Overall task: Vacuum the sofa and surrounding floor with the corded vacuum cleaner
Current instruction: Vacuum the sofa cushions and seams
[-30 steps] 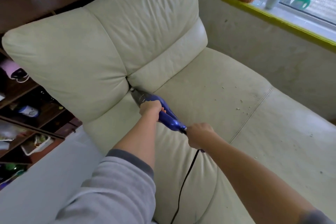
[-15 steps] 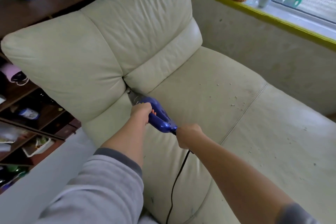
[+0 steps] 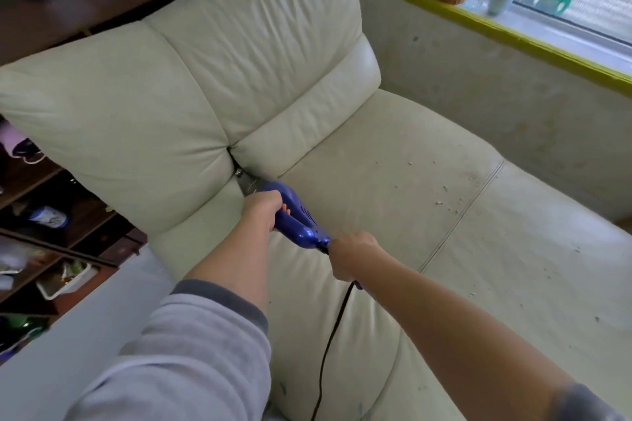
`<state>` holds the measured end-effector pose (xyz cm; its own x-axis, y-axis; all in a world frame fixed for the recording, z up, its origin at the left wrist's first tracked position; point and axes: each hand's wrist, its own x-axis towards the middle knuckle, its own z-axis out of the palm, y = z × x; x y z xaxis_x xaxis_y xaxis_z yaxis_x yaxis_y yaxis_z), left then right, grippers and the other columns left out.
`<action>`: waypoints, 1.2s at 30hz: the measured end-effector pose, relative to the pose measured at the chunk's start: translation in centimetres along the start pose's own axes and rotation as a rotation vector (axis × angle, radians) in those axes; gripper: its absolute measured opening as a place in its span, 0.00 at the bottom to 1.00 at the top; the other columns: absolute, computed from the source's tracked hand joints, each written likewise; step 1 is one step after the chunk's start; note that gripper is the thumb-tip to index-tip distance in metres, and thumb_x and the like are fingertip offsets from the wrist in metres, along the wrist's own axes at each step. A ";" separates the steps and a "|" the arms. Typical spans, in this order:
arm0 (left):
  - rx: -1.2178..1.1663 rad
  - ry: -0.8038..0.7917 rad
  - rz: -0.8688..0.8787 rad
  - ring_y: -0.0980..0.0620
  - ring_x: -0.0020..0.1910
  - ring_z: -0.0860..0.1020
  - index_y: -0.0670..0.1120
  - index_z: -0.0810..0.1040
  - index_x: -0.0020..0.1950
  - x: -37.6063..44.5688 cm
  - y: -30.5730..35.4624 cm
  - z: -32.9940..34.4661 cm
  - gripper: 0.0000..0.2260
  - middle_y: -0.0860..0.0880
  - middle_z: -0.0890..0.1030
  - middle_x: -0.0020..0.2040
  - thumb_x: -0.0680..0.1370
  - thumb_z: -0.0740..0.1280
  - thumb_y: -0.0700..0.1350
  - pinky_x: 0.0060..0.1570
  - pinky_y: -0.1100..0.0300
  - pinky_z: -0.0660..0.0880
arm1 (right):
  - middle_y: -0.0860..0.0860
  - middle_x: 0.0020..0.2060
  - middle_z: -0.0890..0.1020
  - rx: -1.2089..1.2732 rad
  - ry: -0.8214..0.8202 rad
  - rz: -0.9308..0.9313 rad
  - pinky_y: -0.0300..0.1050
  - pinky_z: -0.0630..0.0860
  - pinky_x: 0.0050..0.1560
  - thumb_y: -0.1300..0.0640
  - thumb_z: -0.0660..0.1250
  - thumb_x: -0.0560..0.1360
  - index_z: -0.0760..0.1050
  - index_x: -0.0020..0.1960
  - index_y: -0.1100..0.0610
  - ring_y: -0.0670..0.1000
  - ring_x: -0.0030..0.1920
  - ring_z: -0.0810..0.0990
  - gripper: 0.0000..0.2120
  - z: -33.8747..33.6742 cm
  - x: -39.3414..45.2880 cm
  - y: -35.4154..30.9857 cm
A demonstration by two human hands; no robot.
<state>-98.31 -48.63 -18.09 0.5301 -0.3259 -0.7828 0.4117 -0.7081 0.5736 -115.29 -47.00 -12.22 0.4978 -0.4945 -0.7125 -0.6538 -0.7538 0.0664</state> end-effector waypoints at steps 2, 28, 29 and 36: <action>-0.006 -0.003 -0.002 0.52 0.28 0.72 0.38 0.72 0.51 -0.9 -0.2 0.5 0.05 0.45 0.74 0.34 0.77 0.59 0.35 0.26 0.60 0.70 | 0.51 0.47 0.82 0.019 -0.019 -0.002 0.39 0.67 0.33 0.64 0.56 0.77 0.73 0.61 0.56 0.54 0.45 0.78 0.15 0.2 -0.7 0.6; 0.052 -0.052 -0.025 0.52 0.29 0.70 0.41 0.71 0.53 7.7 2.2 -0.1 0.05 0.46 0.71 0.33 0.79 0.57 0.38 0.18 0.64 0.67 | 0.52 0.54 0.81 -0.101 0.014 0.016 0.44 0.77 0.52 0.61 0.59 0.77 0.73 0.64 0.57 0.55 0.52 0.81 0.16 -1.3 8.4 -0.6; 0.040 -0.049 -0.024 0.52 0.29 0.70 0.40 0.71 0.53 8.0 1.9 -0.1 0.05 0.46 0.71 0.33 0.79 0.57 0.38 0.19 0.65 0.67 | 0.52 0.53 0.81 -0.112 0.013 0.019 0.44 0.77 0.50 0.62 0.59 0.77 0.74 0.64 0.57 0.54 0.51 0.82 0.16 -1.0 8.4 -0.8; -0.002 -0.037 0.003 0.52 0.30 0.71 0.37 0.73 0.63 8.8 1.6 -0.1 0.14 0.45 0.72 0.35 0.78 0.58 0.37 0.16 0.67 0.66 | 0.51 0.49 0.80 -0.110 0.039 0.049 0.43 0.75 0.46 0.63 0.59 0.77 0.75 0.62 0.57 0.53 0.48 0.81 0.15 -0.7 8.8 -0.6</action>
<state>-92.94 -52.55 -24.04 0.5038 -0.3506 -0.7894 0.4114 -0.7062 0.5762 -110.10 -51.18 -18.01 0.4896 -0.5471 -0.6790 -0.6130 -0.7697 0.1782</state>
